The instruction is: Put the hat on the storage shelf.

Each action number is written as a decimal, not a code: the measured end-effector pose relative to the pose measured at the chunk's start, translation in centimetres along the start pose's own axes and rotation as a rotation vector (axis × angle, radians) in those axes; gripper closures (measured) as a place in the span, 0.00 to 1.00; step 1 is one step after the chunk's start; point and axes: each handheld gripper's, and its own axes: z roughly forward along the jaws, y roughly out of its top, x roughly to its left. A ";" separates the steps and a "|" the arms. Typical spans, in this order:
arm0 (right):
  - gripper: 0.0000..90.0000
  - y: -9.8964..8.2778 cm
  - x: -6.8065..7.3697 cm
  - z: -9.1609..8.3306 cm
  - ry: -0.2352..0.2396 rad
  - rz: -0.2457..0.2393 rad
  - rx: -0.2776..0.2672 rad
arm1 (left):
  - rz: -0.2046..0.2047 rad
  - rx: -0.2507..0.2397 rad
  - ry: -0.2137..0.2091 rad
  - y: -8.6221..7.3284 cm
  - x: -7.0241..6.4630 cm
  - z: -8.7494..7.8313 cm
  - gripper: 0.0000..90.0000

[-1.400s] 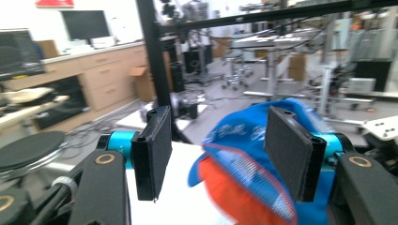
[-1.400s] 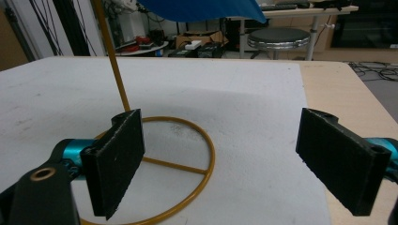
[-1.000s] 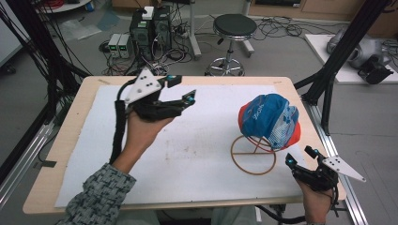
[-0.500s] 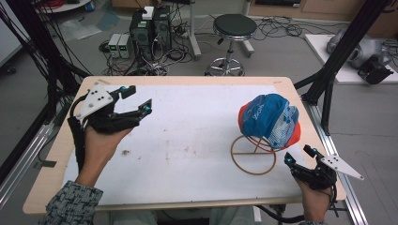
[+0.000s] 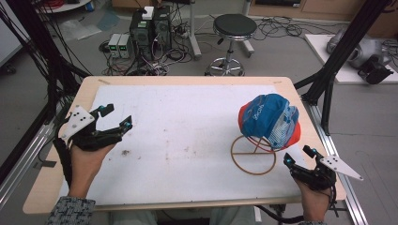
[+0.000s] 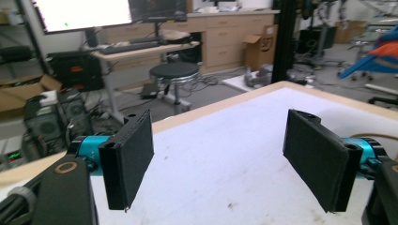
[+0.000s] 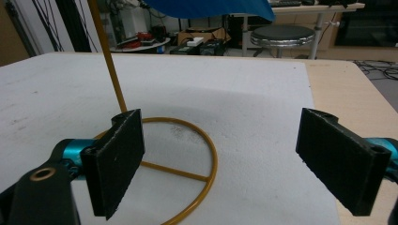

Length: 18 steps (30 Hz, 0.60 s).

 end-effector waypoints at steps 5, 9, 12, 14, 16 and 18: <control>0.16 0.0 0.1 0.0 0.001 -0.006 -0.002 | -0.024 0.009 0.003 -1.6 0.3 -0.2 0.28; 0.16 0.0 0.1 0.0 0.000 -0.008 0.001 | -0.011 0.022 0.008 -2.7 0.2 -0.2 0.28; 0.16 0.0 0.1 0.1 0.000 -0.011 0.002 | -0.012 0.032 0.010 -3.5 0.2 -0.3 0.28; 0.16 0.0 0.1 0.1 0.001 -0.008 0.008 | -0.016 0.039 0.013 -4.1 0.2 -0.4 0.28; 0.16 0.0 0.1 0.1 0.002 -0.011 0.006 | -0.019 0.041 0.012 -4.6 0.1 -0.5 0.28; 0.16 0.0 0.1 0.1 0.003 -0.011 0.007 | -0.012 0.050 0.011 -5.1 0.1 -0.6 0.28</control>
